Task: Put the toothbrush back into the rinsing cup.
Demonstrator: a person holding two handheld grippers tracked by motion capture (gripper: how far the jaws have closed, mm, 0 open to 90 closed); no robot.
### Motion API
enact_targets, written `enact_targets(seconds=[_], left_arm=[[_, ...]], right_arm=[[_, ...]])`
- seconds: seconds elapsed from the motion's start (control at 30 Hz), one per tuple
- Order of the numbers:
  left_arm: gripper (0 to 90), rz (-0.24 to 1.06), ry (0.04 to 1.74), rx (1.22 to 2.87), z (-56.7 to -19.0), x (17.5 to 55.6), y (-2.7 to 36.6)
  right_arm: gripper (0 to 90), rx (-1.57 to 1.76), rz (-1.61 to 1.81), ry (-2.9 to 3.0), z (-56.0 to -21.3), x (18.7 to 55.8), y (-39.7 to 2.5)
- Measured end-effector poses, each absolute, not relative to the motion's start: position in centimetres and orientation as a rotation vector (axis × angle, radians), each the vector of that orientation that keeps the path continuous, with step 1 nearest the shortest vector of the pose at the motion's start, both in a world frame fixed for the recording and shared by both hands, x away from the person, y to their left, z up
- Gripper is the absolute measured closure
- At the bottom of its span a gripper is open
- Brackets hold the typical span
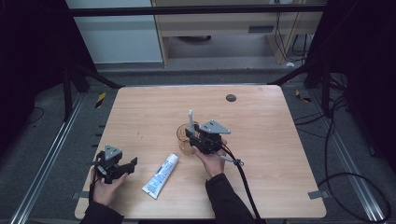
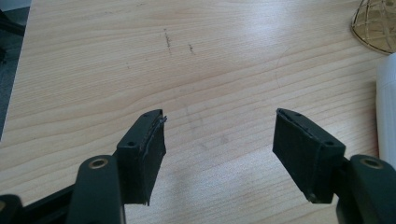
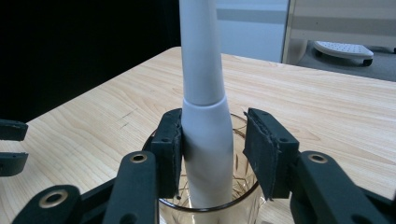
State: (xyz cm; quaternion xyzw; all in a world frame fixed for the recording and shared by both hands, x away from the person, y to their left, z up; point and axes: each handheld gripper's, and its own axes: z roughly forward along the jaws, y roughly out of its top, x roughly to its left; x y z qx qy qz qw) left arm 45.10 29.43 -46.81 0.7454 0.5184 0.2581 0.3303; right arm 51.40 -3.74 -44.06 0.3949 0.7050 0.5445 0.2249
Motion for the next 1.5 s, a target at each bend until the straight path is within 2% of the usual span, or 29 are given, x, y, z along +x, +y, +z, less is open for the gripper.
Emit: enact_targets(seconds=[0.23,0.83,1.23,1.5], left_arm=[[33.5,0.679,1.354,1.944,-46.8,45.1,29.4],[33.4,0.676,1.355,1.94,-46.7,45.0,29.5],[33.4,0.674,1.357,1.936,-46.8,45.1,29.5],[33.4,0.671,1.358,1.932,-46.7,45.0,29.6]], right_arm=[[54.5,1.088,1.504,1.944,-44.0,51.2,-3.7],[40.6,1.067,1.52,1.945,-43.3,50.7,-3.8],[27.2,1.066,1.48,1.981,-42.8,50.4,-4.0],[25.6,1.04,1.451,2.015,-42.4,49.4,-4.9]])
